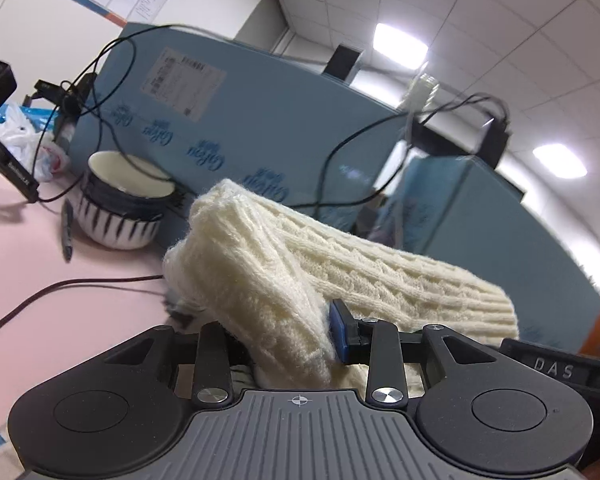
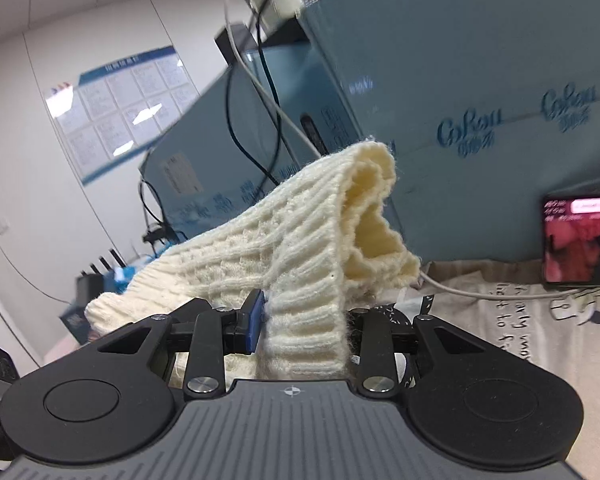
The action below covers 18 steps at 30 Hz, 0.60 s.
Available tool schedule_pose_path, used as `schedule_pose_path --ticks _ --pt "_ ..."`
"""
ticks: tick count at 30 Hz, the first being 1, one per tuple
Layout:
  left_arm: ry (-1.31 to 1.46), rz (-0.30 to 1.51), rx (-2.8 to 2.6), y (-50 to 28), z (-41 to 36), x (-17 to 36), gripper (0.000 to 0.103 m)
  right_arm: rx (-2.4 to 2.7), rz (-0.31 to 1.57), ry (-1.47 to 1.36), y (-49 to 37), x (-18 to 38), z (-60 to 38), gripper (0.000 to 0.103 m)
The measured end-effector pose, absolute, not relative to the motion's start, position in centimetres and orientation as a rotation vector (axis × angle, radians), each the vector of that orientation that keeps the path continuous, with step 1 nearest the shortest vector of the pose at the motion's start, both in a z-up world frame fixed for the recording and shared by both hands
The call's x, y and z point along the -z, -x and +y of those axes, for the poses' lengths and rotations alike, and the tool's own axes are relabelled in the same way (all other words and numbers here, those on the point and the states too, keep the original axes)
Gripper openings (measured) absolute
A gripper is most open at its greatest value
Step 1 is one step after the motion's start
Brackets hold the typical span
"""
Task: Fold clothes
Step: 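Carry the folded sweater with both grippers to the pink desk, then lower the folded sweater onto the desk and open both grippers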
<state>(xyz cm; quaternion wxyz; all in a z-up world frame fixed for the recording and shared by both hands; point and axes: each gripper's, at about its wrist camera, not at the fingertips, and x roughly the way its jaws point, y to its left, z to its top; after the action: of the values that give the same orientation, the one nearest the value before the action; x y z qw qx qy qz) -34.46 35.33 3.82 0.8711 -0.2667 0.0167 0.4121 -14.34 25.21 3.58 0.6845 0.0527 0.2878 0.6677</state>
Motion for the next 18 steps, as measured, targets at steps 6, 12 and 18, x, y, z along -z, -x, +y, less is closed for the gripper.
schedule_pose_path --ticks 6,12,18 --pt "0.6 0.147 -0.888 34.1 36.6 -2.3 0.036 -1.476 0.687 -0.045 14.0 -0.5 27.3 0.029" --pt "0.536 0.193 -1.007 34.6 34.8 -2.8 0.084 -1.439 0.696 -0.015 14.2 0.0 27.1 0.043" --pt "0.424 0.23 -1.117 34.9 33.2 -3.6 0.098 -1.364 0.647 0.022 15.5 -0.6 26.4 0.077"
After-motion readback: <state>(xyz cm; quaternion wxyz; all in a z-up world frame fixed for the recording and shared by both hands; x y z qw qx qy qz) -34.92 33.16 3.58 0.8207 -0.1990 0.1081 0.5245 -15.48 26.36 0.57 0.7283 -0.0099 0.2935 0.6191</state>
